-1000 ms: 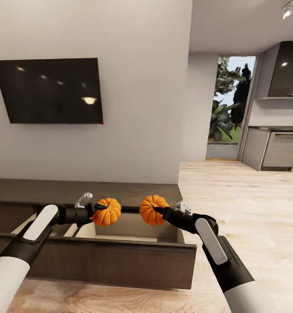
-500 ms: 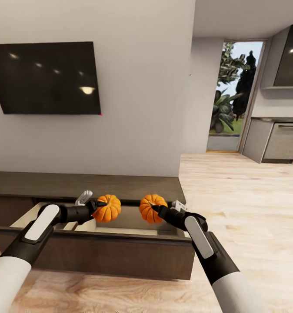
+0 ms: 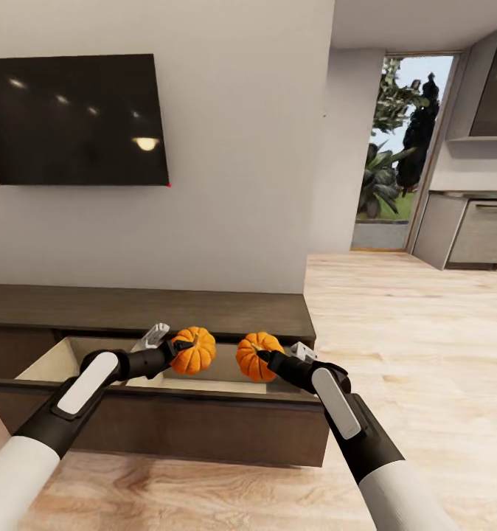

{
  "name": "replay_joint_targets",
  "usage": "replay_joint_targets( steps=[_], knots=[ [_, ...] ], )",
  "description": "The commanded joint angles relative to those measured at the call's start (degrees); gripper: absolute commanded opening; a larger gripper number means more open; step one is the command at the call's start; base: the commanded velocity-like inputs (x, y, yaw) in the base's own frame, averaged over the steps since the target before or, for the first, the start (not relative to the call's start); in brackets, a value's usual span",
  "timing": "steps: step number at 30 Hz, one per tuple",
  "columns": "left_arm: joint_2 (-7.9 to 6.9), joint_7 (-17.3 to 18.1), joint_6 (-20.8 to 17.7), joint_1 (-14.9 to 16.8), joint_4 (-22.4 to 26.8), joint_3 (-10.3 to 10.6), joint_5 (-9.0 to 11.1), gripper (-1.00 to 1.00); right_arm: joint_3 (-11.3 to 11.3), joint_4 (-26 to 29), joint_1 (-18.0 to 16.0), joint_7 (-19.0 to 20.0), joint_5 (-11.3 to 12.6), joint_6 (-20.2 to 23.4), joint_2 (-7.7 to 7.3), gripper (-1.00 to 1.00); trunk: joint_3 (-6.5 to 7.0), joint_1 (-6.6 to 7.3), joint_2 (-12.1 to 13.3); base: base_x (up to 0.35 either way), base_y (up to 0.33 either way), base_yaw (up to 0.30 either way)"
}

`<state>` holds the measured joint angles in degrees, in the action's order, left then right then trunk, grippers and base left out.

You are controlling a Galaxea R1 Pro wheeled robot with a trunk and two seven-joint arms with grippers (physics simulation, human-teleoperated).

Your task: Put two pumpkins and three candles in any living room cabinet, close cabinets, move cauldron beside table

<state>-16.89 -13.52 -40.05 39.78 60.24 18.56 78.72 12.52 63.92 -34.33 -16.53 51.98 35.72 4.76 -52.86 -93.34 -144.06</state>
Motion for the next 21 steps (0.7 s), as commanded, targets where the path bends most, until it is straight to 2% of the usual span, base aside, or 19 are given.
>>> replay_joint_targets(
  steps=[1,16,21],
  knots=[
    [-0.06,-0.3,0.1,0.1,0.1,0.3,0.6,-1.00,0.0,0.1,0.0,-0.6,0.6,0.1,0.00,-1.00,-0.06,0.01,0.0,0.000,0.000,0.000],
    [-0.07,0.4,0.5,0.0,-0.5,0.9,0.6,-1.00,0.1,0.0,0.0,-0.5,0.7,-0.1,0.08,-1.00,-0.06,0.01,0.0,0.103,-0.006,0.000],
    [-0.07,0.5,0.5,0.0,-0.3,1.0,0.6,-1.00,0.3,0.0,0.0,-0.4,0.7,-3.0,0.07,-1.00,-0.06,0.01,0.0,0.076,0.010,0.000]
  ],
)
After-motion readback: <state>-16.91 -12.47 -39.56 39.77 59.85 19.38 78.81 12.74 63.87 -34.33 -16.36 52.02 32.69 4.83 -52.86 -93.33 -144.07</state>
